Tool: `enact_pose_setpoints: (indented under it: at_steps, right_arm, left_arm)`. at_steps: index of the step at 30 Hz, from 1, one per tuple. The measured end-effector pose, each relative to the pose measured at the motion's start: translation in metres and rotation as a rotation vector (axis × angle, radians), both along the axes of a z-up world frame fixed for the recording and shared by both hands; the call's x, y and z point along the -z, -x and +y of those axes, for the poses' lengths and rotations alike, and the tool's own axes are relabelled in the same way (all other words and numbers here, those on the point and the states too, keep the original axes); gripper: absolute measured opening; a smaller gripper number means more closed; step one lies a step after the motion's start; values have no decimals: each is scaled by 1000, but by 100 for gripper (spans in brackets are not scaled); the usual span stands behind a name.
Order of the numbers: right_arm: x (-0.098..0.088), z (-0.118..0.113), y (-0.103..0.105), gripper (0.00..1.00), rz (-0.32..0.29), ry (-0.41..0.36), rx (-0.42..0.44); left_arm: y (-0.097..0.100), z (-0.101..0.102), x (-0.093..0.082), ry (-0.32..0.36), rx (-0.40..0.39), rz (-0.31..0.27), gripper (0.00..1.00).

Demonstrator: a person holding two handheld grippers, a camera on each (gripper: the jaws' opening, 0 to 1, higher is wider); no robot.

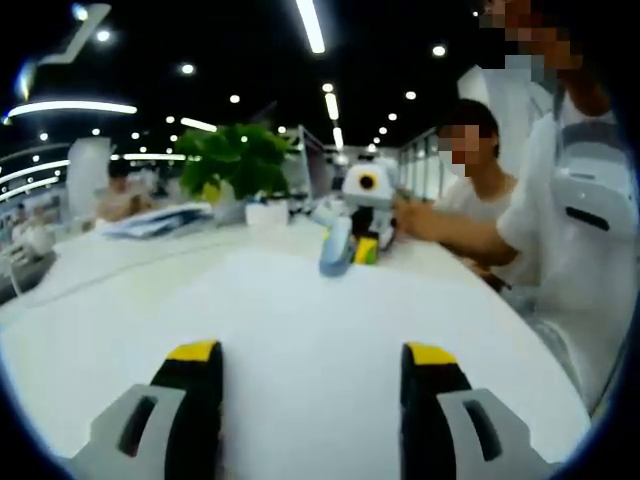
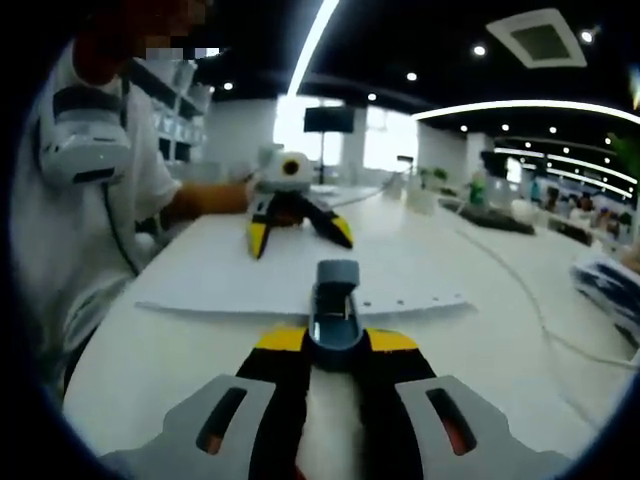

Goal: Pick up the paper insert the paper into the punch align the paper edges press the punch to punch holes

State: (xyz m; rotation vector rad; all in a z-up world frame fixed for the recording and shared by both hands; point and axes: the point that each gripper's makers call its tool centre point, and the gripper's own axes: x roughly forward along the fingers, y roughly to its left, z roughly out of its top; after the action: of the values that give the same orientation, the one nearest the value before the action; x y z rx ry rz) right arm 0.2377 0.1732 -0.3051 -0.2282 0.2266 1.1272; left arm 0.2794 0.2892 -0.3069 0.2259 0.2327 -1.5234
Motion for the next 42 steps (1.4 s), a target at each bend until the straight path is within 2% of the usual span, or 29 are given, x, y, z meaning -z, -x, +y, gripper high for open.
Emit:
enact_pose_setpoints:
  at_steps: [14, 20, 24, 28, 32, 35, 38, 40, 42]
  right_arm:
    - [-2, 3, 2, 23, -3, -10, -29]
    - [-2, 3, 0, 24, -5, -6, -11]
    - [-2, 0, -4, 31, 3, -11, 12]
    - [-2, -3, -3, 33, 17, -22, 27]
    - [-7, -10, 2, 33, 10, -53, 104]
    - [-10, -17, 7, 34, -7, -64, 189]
    - [-15, -22, 16, 36, -14, -90, 266]
    - [-19, -25, 20, 36, -47, -92, 323]
    - [-23, -29, 18, 36, -74, -97, 399]
  left_arm:
    - [0, 1, -1, 2, 7, 1, 72]
    - [0, 1, -1, 4, 9, 0, 72]
    - [0, 1, -1, 4, 9, 0, 72]
    - [-1, 0, -1, 8, 9, -6, 73]
    - [-2, 0, -3, 10, 7, -20, 73]
    - [4, -1, -22, 105, 27, 56, 73]
    - [-2, 0, -40, 166, -5, 88, 71]
    - [-2, -4, -49, 192, -3, 90, 69]
    - [0, -13, -56, 197, 10, 67, 67]
